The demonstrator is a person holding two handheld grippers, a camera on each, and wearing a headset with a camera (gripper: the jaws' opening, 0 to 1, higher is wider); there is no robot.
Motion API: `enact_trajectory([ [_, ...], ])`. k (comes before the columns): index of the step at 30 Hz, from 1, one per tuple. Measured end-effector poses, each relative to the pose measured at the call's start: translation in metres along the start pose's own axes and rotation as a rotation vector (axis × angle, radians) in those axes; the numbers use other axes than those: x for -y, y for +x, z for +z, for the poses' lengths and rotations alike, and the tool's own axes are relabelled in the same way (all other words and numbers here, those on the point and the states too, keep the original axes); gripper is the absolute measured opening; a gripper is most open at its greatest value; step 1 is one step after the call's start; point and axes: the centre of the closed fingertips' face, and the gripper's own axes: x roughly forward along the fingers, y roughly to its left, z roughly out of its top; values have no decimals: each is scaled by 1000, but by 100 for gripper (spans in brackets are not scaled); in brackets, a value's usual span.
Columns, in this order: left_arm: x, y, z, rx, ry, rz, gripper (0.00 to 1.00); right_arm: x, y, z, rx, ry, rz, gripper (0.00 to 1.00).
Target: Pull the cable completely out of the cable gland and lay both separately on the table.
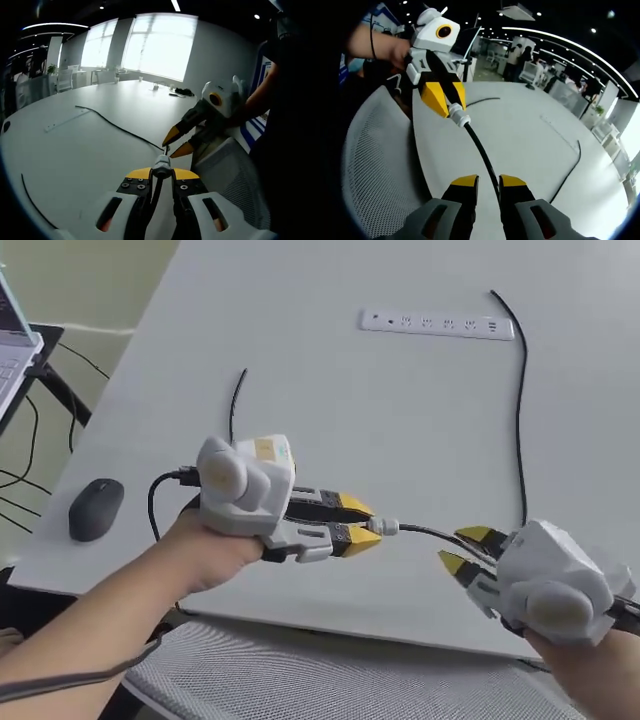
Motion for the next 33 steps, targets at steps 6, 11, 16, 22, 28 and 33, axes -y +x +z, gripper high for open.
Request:
enact_trajectory([
  [6, 1, 3, -2, -15, 14, -8, 15, -12, 5, 26, 41, -76, 21, 10],
  [11, 3, 5, -4, -24, 21, -17, 15, -14, 8, 33, 43, -114, 28, 6],
  [16, 2, 5, -4, -27, 29, -16, 15, -16, 8, 36, 40, -169, 33, 3],
  [22, 2, 5, -5, -38, 44, -9, 15, -17, 10, 36, 26, -176, 41, 2],
  [28, 2, 5, -5, -37, 48, -1, 15, -17, 11, 36, 27, -152, 41, 1],
  [33, 2, 5, -4, -32, 59, 5, 15, -15, 12, 33, 24, -106, 45, 0],
])
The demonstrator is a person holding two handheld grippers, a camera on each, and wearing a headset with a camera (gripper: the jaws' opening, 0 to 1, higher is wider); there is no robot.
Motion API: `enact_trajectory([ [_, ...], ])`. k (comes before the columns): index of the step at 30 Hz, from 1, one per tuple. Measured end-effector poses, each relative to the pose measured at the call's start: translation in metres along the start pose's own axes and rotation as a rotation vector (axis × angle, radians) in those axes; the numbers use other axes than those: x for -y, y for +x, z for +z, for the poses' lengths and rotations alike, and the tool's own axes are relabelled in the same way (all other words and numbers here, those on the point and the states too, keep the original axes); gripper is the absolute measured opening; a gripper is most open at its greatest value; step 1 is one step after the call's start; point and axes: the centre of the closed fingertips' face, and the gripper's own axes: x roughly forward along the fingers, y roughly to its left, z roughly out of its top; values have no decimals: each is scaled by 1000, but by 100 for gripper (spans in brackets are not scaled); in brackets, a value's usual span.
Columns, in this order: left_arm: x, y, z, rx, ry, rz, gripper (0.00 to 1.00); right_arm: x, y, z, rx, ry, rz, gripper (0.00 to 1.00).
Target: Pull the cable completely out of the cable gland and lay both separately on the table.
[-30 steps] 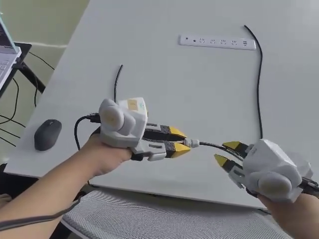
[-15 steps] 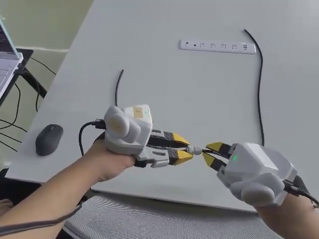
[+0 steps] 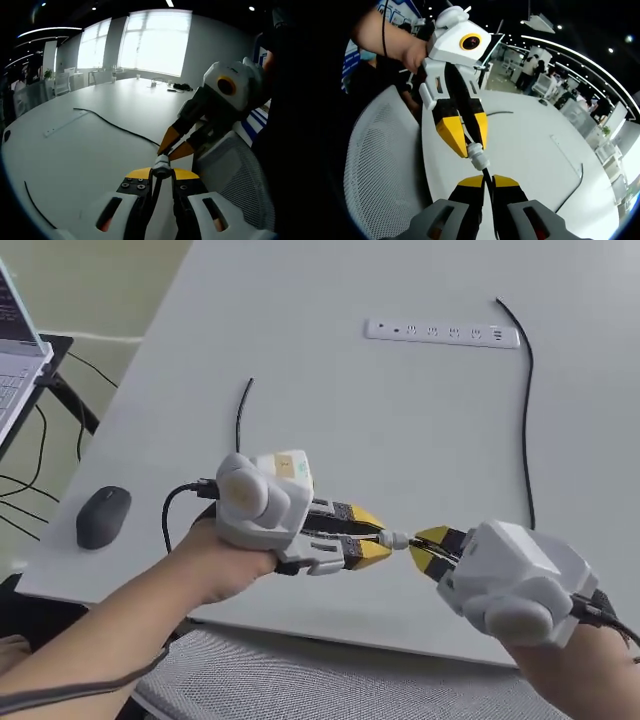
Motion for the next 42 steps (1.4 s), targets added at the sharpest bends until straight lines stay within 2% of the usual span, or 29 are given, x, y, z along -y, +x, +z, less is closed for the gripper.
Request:
enact_trajectory([
  [4, 0, 0, 0, 2, -3, 3, 15, 1, 0, -3, 2, 41, 4, 0],
  [11, -1, -1, -1, -1, -4, 14, 15, 8, -1, -18, -17, 161, -11, 0],
  [13, -2, -2, -1, 1, -6, 17, 15, 10, -1, -23, -16, 217, -15, 0],
  [14, -2, -2, -1, 2, -5, 18, 15, 12, -1, -27, -22, 260, -16, 0],
  [19, -4, -3, 2, 11, -6, 24, 15, 24, -3, -42, -32, 342, -52, 0],
  [24, -5, -4, 3, 19, -8, 29, 15, 30, -4, -56, -52, 415, -76, 0],
  [30, -6, -5, 3, 21, -12, 36, 15, 36, -4, -80, -73, 561, -116, 0],
  [33, -6, -5, 4, 23, -10, 37, 15, 39, -4, -92, -92, 596, -136, 0],
  [35, -6, -5, 4, 25, -10, 39, 15, 39, -4, -102, -116, 647, -146, 0],
  [39, -5, -6, 3, 23, -8, 39, 15, 38, -3, -118, -148, 674, -158, 0],
  [42, -5, -6, 2, 19, -6, 38, 15, 36, -4, -120, -149, 686, -157, 0],
])
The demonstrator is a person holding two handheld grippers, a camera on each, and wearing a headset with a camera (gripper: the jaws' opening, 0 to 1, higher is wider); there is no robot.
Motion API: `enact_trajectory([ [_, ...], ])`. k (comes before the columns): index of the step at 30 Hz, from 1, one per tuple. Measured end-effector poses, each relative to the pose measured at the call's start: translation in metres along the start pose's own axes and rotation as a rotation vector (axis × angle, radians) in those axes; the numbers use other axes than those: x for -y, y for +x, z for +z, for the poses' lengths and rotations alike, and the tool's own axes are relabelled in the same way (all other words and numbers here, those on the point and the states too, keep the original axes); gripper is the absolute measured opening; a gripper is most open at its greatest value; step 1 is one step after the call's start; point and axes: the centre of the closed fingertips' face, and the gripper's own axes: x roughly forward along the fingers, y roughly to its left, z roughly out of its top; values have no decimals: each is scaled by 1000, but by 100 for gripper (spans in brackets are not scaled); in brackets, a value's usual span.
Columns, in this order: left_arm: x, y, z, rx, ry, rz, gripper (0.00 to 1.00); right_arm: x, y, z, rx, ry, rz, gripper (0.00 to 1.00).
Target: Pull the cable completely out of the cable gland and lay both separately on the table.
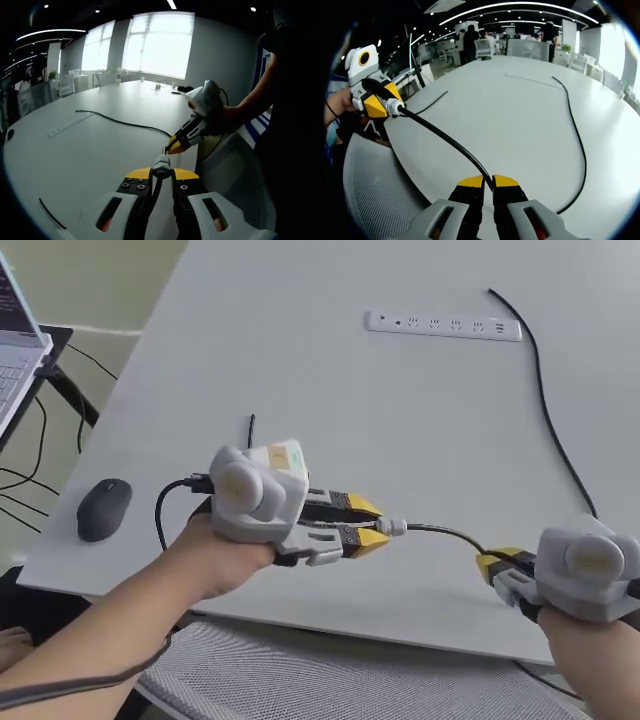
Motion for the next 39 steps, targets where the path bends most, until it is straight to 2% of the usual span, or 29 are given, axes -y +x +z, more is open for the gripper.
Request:
enact_trajectory([
  [9, -1, -3, -2, -5, -1, 5, 15, -4, -2, 1, 11, -11, 10, 1],
  [13, -3, -5, 0, 1, -8, 10, 15, -9, -5, 4, 37, -23, 39, 2],
  [17, -4, -6, -2, -5, -7, 8, 15, -9, -7, 3, 36, -32, 42, 2],
  [22, -6, -9, 0, 4, -17, 19, 15, -14, -12, 6, 45, -104, 51, 4],
  [25, -5, -10, -1, -4, -16, 16, 15, -23, -17, 14, 63, -132, 69, 9],
  [26, -5, -9, -1, -6, -13, 14, 15, -30, -18, 18, 72, -168, 87, 11],
  [28, -4, -8, -3, -13, -10, 15, 15, -39, -21, 27, 84, -253, 92, 16],
  [31, -3, -7, -3, -16, -13, 11, 15, -51, -23, 36, 104, -334, 101, 21],
  [32, -3, -7, -3, -16, -13, 11, 15, -59, -24, 42, 115, -372, 115, 23],
  [35, -2, -5, -4, -22, -9, 10, 15, -78, -28, 53, 131, -484, 142, 22],
  [39, 0, -5, -5, -25, -6, 7, 15, -95, -32, 65, 153, -575, 157, 21],
])
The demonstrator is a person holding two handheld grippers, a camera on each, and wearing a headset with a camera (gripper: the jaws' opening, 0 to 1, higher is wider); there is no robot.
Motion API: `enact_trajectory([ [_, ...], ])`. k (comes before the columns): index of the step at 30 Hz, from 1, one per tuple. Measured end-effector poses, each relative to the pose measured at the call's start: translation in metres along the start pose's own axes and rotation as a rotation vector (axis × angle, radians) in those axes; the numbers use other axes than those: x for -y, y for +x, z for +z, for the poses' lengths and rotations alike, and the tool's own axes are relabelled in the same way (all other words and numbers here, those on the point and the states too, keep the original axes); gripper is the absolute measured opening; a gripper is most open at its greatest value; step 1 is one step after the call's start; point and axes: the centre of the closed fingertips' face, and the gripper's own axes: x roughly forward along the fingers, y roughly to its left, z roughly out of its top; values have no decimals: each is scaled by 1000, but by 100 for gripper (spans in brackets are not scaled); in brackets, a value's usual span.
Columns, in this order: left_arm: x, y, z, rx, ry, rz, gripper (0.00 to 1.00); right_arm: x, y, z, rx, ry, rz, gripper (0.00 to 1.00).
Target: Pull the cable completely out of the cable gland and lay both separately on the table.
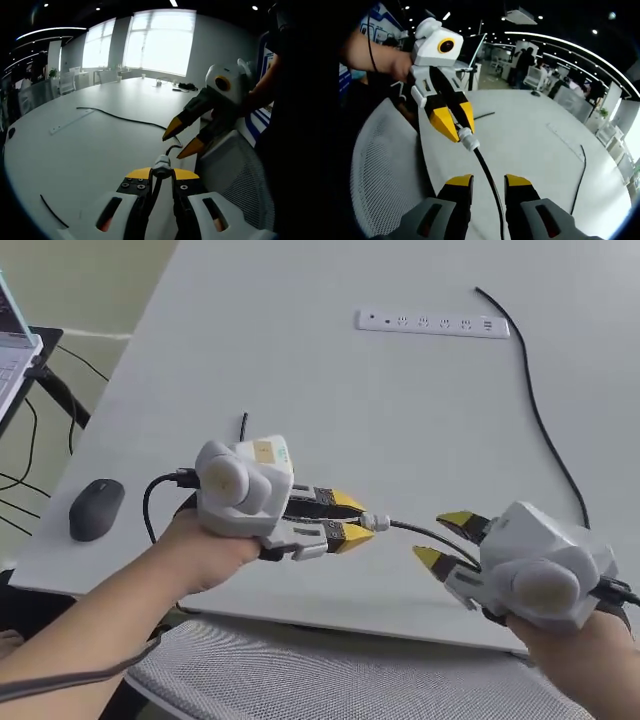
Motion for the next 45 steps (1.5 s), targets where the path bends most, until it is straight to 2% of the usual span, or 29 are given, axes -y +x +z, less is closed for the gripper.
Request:
enact_trajectory([
  [3, 2, 0, 0, -3, 4, -2, 15, -8, 3, 9, 8, -55, 25, 16],
  [7, 6, 1, 0, -9, 11, -12, 15, -10, 8, 8, -16, -137, 29, 11],
  [11, 9, 3, 0, -10, 19, -24, 15, -14, 10, 10, -12, -145, 58, 9],
  [22, 8, 7, -2, -21, 22, -38, 15, -13, 13, 7, -29, -181, 68, 1],
  [29, 7, 10, -1, -24, 27, -39, 15, -11, 13, 4, -35, -153, 70, 0],
  [36, 6, 11, 0, -22, 30, -32, 15, -7, 14, 1, -40, -109, 52, 0],
  [43, 4, 10, 1, -19, 25, -26, 15, 1, 13, -9, -51, -48, 32, 0],
  [45, 4, 11, 2, -16, 25, -25, 15, 6, 12, -13, -51, 3, 21, 0],
])
